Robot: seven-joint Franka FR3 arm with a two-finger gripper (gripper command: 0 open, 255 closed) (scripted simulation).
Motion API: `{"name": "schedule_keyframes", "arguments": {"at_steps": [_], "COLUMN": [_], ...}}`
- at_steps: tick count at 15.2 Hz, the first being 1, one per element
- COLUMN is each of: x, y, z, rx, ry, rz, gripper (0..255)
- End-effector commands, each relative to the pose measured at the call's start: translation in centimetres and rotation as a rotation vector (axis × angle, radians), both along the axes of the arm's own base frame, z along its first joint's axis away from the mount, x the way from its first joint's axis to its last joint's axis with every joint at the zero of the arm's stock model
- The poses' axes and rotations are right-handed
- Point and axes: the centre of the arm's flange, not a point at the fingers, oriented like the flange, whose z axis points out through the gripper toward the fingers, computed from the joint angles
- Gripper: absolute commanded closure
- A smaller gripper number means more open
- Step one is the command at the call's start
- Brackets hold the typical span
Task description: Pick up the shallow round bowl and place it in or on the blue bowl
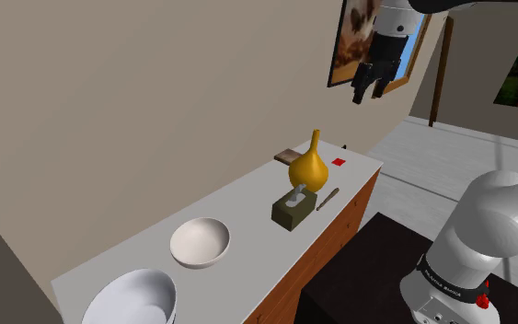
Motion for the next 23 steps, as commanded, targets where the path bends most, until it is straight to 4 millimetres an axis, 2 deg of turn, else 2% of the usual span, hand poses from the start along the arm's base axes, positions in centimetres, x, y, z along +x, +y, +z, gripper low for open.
{"name": "schedule_keyframes", "arguments": {"at_steps": [1,23], "x": [0.0,12.9], "y": [0.0,15.1], "z": [0.0,-20.7], "rx": [0.0,0.073], "ry": [0.0,0.068], "rz": [0.0,0.028], "gripper": [0,0]}}
